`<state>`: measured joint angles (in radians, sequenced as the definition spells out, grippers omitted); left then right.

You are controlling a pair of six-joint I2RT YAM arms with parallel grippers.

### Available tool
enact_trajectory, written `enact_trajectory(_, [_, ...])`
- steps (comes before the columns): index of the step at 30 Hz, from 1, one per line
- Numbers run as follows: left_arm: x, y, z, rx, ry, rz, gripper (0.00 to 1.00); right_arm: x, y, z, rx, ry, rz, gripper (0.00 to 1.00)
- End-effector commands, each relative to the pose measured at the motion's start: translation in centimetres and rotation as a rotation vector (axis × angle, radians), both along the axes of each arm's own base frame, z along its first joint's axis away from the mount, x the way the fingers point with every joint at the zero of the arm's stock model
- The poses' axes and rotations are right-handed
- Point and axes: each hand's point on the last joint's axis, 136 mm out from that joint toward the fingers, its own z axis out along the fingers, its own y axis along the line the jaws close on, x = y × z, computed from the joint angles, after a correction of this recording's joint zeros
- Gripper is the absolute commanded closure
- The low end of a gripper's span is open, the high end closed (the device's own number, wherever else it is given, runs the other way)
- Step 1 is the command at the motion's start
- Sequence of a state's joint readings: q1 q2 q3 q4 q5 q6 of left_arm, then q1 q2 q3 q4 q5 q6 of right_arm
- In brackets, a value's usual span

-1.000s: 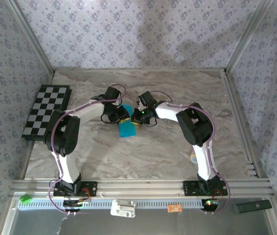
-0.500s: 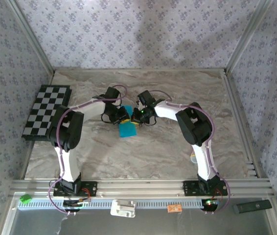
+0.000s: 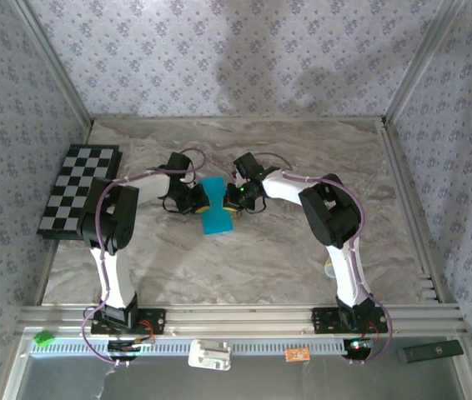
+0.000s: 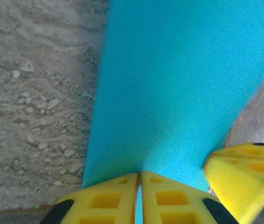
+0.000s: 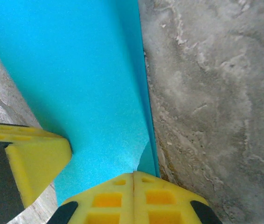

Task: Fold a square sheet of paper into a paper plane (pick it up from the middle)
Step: First fold the square sheet of paper in half at the center of the table.

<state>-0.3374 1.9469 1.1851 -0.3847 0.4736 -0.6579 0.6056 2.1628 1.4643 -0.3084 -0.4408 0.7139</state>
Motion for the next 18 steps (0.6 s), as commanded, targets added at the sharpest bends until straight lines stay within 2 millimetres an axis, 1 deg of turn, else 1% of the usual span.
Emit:
enact_trajectory(1, [-0.8,1.3,-1.3,0.023,0.003,-0.023,0.89,-5.4,-8.1,-9.7,-0.390,0.229,-0.040,1.00])
enact_trajectory(4, [-1.1,2.3,-1.8,0.032,0.003,-0.023,0.90,-5.5,-8.3,-9.9,-0.400,0.232,-0.041,1.00])
enact_trajectory(7, [-1.2,3.5,-1.7,0.048,-0.004,-0.006,0.90,-5.5,-8.4,-9.9,-0.408,0.231,-0.042,1.00])
enact_trajectory(9, [-1.1,4.5,-1.2,0.057,-0.014,0.008,0.91,-5.5,-8.6,-10.0,-0.414,0.233,-0.044,1.00])
enact_trajectory(12, [-0.8,5.5,0.3,0.073,-0.044,0.022,0.90,-5.4,-8.6,-9.9,-0.416,0.232,-0.046,1.00])
enact_trajectory(13, [-0.7,5.5,1.1,0.071,-0.060,0.024,0.91,-5.3,-8.6,-9.9,-0.417,0.230,-0.049,1.00])
enact_trajectory(15, [-0.5,4.9,2.6,0.039,-0.089,0.021,0.90,-5.4,-8.5,-9.9,-0.416,0.230,-0.046,1.00])
enact_trajectory(18, [-0.4,2.7,4.7,0.006,-0.138,-0.013,0.90,-5.4,-8.5,-9.9,-0.418,0.230,-0.048,1.00])
